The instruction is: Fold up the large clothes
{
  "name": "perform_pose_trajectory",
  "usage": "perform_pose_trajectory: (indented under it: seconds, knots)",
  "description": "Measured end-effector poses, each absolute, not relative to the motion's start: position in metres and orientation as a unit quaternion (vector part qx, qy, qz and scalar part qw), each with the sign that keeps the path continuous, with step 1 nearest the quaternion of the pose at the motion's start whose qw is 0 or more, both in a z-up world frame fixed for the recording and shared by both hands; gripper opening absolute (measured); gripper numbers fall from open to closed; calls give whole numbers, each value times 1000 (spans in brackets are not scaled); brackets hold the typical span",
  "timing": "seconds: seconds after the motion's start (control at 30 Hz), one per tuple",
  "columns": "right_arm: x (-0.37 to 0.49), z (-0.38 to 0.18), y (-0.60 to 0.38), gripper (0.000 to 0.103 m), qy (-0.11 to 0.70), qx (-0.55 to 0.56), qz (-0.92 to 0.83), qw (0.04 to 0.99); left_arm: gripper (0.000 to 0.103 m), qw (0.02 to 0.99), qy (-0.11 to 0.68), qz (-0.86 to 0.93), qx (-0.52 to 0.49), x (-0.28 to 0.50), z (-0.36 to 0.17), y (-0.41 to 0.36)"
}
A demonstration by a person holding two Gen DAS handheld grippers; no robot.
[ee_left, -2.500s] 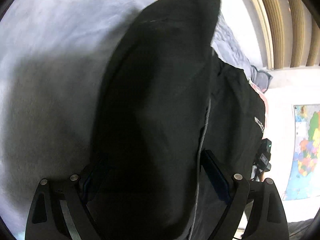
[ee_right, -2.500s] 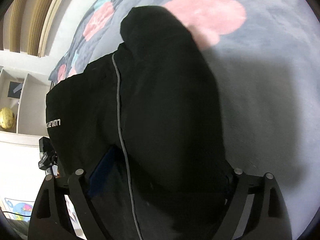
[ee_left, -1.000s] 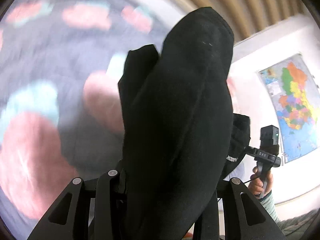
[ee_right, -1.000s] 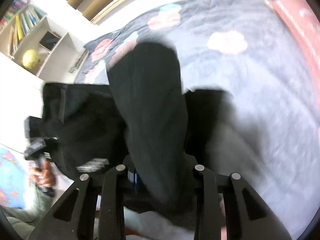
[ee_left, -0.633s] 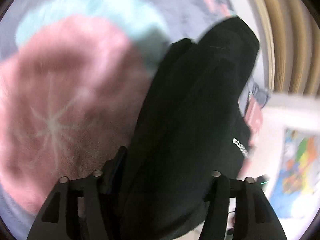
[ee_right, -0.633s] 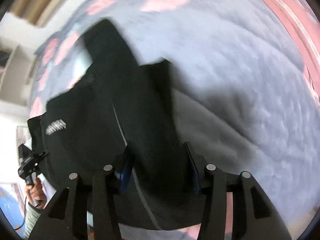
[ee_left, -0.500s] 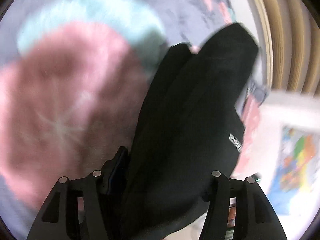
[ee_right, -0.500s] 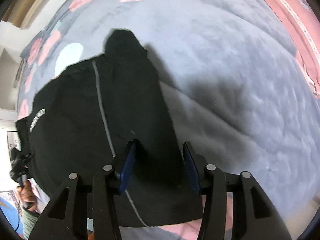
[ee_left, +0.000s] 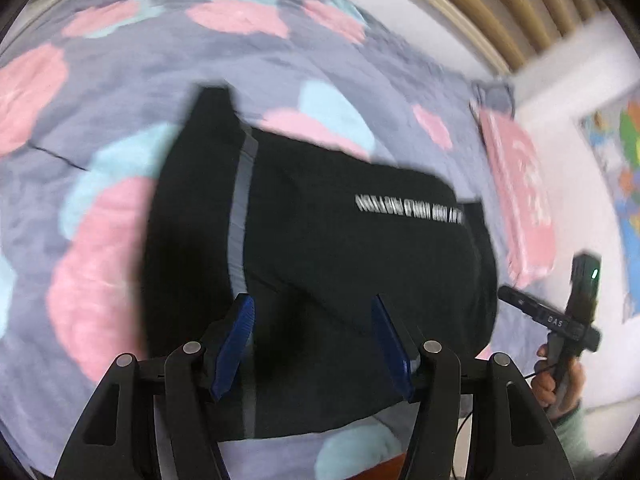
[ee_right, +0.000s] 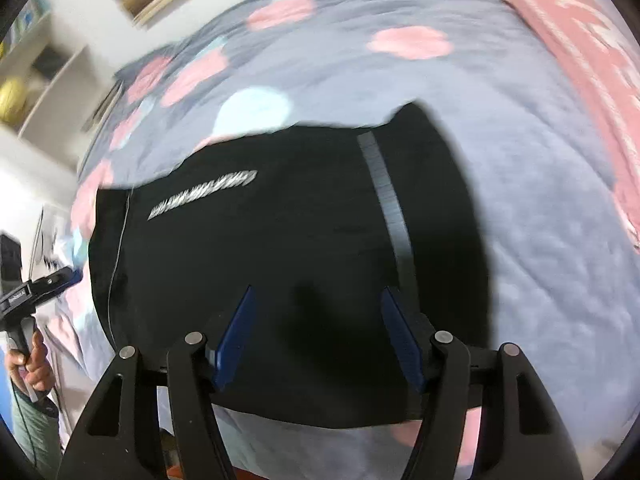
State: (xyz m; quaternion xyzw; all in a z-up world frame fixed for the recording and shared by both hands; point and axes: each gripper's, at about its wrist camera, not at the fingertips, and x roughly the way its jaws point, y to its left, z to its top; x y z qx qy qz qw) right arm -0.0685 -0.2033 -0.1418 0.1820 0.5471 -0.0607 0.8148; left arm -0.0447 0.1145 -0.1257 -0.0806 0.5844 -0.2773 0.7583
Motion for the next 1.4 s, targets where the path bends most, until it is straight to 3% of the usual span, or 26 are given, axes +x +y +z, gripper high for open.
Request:
perform_pose_trajectory:
  seconds: [0.2, 0.37, 0.5, 0.73, 0.93, 1.2, 1.4]
  knots:
    - [-41, -214, -167, 68, 618, 141, -81, 769, 63, 738, 632, -235, 11, -58, -204, 53]
    - [-37, -211, -168, 70, 623, 151, -91, 762, 65, 723, 653, -224, 23, -50, -199, 47]
    - [-46, -187, -165, 71, 614, 159, -92, 768, 65, 737, 640, -217, 12, -52, -171, 54]
    - [-66, -104, -143, 72, 542, 97, -142, 823, 65, 819, 528, -208, 81, -85, -75, 50]
    - [-73, -45, -135, 74, 499, 109, -157, 845, 65, 868, 450, -185, 99, -101, -4, 43]
    - [-77, -23, -111, 74, 494, 83, -165, 850, 65, 885, 412, -180, 123, -118, 33, 34]
    - [-77, -19, -105, 74, 493, 76, -161, 852, 65, 875, 437, -178, 112, -113, 25, 24]
